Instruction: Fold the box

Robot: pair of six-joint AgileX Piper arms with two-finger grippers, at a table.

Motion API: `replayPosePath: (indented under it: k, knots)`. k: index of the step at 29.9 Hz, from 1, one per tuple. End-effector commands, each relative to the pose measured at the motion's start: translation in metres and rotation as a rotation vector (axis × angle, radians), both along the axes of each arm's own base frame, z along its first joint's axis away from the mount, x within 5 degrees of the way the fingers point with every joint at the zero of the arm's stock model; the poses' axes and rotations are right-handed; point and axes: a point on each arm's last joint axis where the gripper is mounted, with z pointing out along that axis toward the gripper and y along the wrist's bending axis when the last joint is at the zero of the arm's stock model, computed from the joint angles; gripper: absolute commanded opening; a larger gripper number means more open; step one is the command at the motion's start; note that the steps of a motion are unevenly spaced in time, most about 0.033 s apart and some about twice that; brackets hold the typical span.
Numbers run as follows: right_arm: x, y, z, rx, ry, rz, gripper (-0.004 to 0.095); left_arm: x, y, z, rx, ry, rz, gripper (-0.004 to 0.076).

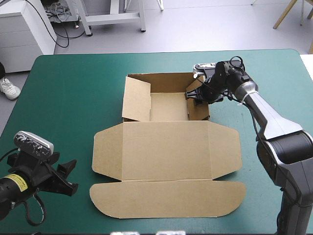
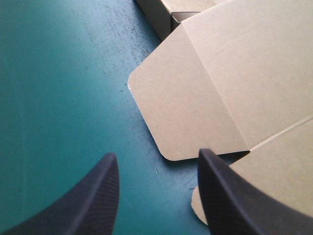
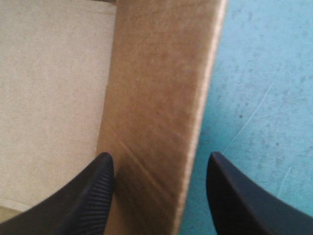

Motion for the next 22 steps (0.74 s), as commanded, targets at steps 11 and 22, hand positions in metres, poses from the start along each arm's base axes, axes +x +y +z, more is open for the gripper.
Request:
replayPosePath:
  k: [11,22]
  knots:
    - [0.0,-0.006,0.03,0.005,-0.124,0.029,-0.0019,0.002,-0.002,0.011,-0.04,-0.064,-0.003,0.0258]
    - [-0.013,-0.104,0.074,-0.161,-0.176,-0.112,-0.0019,0.001,-0.002,0.01,-0.033,-0.047,-0.003,0.0229]
